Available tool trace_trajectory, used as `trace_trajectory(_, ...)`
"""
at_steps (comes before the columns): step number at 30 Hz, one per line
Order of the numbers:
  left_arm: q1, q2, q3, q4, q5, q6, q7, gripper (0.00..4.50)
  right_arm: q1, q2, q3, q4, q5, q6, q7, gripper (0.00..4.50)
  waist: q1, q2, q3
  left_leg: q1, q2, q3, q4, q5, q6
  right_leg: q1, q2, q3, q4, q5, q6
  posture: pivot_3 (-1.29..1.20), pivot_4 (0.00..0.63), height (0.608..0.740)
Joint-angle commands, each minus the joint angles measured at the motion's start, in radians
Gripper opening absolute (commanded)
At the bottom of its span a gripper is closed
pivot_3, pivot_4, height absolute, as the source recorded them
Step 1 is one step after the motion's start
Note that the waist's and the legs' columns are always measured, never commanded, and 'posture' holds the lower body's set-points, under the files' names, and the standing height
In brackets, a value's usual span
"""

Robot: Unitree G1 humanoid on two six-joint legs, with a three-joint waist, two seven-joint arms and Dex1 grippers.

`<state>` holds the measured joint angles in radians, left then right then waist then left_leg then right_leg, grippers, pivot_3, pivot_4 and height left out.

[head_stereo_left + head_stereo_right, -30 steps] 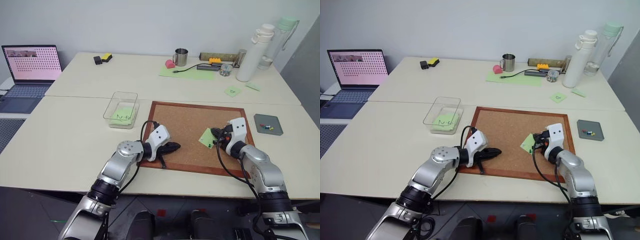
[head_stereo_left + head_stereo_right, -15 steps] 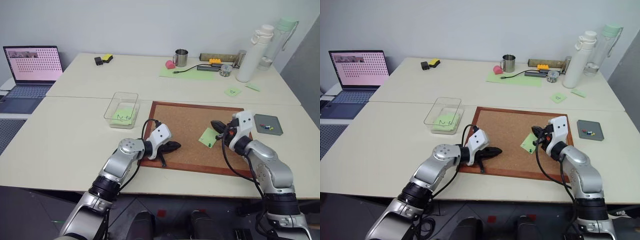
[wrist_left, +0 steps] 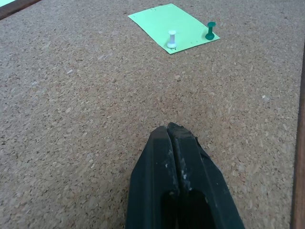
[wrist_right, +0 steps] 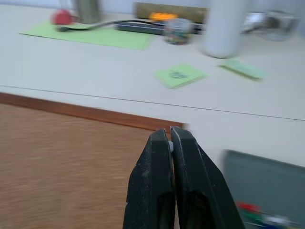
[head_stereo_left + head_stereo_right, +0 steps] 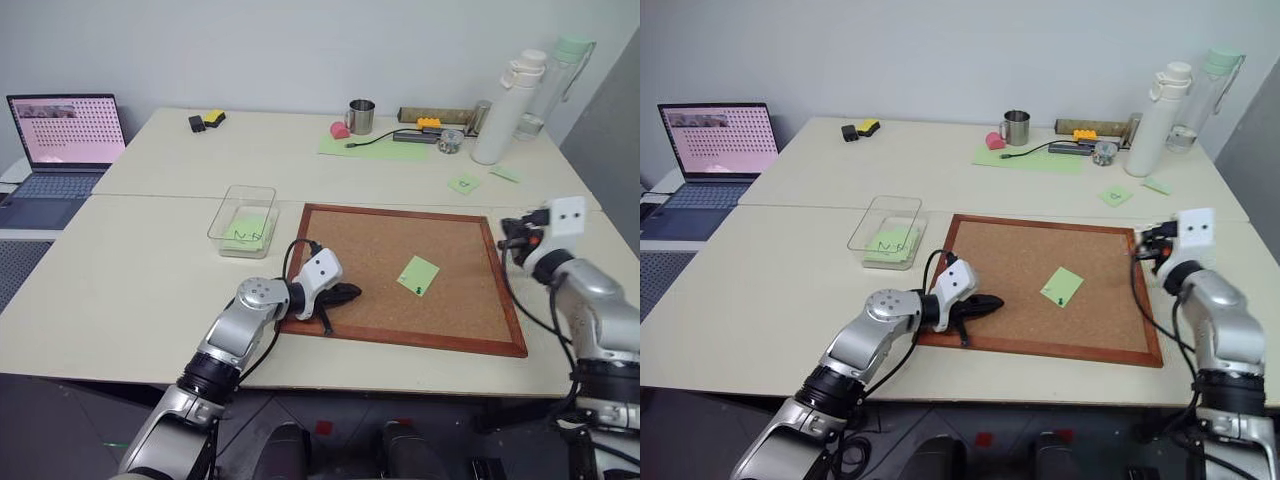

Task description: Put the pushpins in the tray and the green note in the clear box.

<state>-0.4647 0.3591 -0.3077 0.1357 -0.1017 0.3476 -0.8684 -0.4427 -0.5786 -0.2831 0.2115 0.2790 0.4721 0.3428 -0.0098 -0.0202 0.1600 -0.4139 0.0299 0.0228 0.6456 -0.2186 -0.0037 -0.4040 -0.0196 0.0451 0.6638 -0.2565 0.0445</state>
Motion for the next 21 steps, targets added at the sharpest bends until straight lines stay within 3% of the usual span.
trace_trajectory(1, 0.030, 0.014, -0.018, 0.005, 0.030, 0.046, 0.016, 0.00, -0.082, -0.025, -0.012, 0.169, -0.010, -0.042, 0.035, 0.03, -0.001, 0.001, 0.000, 0.000, 0.000, 0.000, 0.000, 0.000, 0.000, 0.000, 0.000, 0.000, 0.000, 0.000, 0.000, 0.00, 0.150, 0.740)
trace_trajectory(9, 0.064, 0.025, -0.009, -0.050, 0.017, 0.085, 0.030, 0.00, -0.234, -0.035, -0.065, 0.469, 0.015, -0.120, 0.079, 0.03, -0.017, 0.001, 0.000, 0.000, 0.000, 0.002, 0.000, 0.000, 0.000, 0.000, -0.001, 0.002, -0.001, 0.000, 0.000, 0.00, 0.150, 0.740)
trace_trajectory(18, 0.095, 0.032, -0.003, -0.093, 0.010, 0.114, 0.041, 0.00, -0.281, -0.073, -0.072, 0.552, 0.015, -0.158, 0.089, 1.67, -0.022, 0.001, 0.000, 0.000, 0.000, 0.002, -0.001, 0.000, 0.000, 0.000, 0.000, 0.002, -0.001, 0.000, 0.000, 0.00, 0.150, 0.740)
trace_trajectory(21, 0.083, 0.028, -0.002, -0.083, 0.008, 0.115, 0.040, 0.00, -0.282, -0.084, -0.074, 0.549, 0.020, -0.158, 0.093, 1.67, -0.023, 0.001, 0.000, 0.000, 0.000, 0.002, -0.001, 0.000, 0.000, 0.000, 0.000, 0.002, -0.001, 0.000, 0.000, 0.00, 0.150, 0.740)
